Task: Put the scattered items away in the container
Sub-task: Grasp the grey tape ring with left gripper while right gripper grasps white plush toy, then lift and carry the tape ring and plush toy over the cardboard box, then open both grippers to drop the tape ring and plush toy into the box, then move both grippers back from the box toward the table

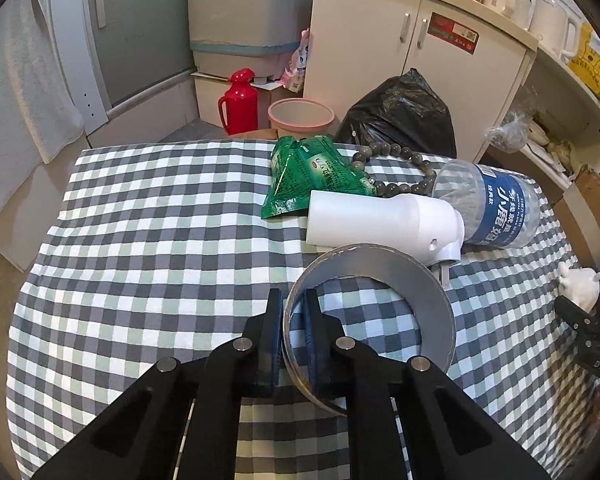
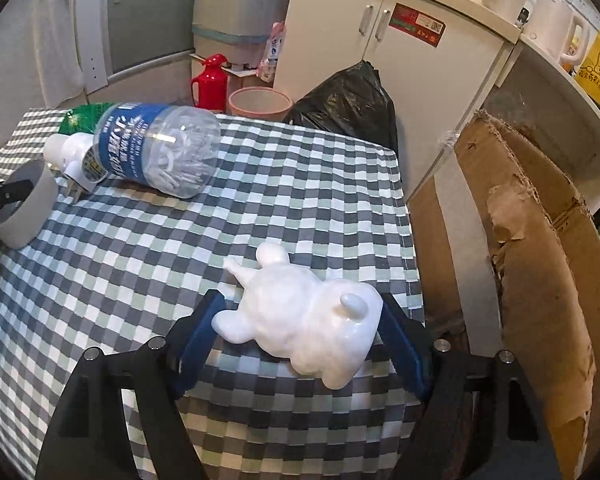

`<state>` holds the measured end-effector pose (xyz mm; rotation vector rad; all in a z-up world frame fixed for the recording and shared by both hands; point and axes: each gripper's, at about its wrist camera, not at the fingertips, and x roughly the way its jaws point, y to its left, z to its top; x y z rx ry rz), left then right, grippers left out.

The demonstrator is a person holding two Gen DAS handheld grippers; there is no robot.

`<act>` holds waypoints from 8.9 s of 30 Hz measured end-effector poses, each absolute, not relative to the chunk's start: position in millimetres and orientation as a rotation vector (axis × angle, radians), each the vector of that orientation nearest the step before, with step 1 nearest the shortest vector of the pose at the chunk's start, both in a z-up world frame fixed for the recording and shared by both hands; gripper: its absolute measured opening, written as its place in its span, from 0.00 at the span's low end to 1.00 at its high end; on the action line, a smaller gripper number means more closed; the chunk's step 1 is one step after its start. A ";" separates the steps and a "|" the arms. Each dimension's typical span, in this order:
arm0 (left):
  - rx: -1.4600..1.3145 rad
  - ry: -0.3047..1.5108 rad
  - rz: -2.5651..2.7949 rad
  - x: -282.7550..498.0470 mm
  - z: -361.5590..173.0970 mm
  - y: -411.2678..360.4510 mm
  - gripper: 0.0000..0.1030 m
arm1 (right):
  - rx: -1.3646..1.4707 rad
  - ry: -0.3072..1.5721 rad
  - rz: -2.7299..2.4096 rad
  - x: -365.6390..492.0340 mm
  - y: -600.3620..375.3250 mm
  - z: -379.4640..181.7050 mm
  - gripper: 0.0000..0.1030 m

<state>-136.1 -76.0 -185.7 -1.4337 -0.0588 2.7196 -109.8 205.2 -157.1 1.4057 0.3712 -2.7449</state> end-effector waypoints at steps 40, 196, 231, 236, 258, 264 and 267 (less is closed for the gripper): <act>-1.180 -0.063 2.924 -71.7 -78.7 -69.1 0.10 | 1.016 0.153 -2.710 -60.4 155.4 -70.9 0.74; -1.129 0.450 2.203 -118.3 -110.8 360.9 0.20 | 1.599 -0.014 -2.957 -56.2 465.9 -100.9 0.75; -0.941 0.257 2.400 -88.5 -30.4 285.5 0.85 | 1.196 0.004 -3.206 -13.3 426.7 -20.0 0.93; -0.891 0.210 2.462 -81.5 -17.3 264.5 0.96 | 1.103 0.009 -3.240 -6.2 414.3 -8.1 0.99; -0.809 0.167 2.685 -52.5 16.3 176.1 1.00 | 0.854 0.037 -3.188 8.9 352.9 13.3 1.00; -0.794 0.164 2.731 -46.1 23.9 156.1 1.00 | 0.839 0.033 -3.165 8.7 339.6 14.5 1.00; -0.790 0.153 2.757 -43.4 27.3 144.2 1.00 | 0.830 0.022 -3.155 7.5 331.9 16.0 1.00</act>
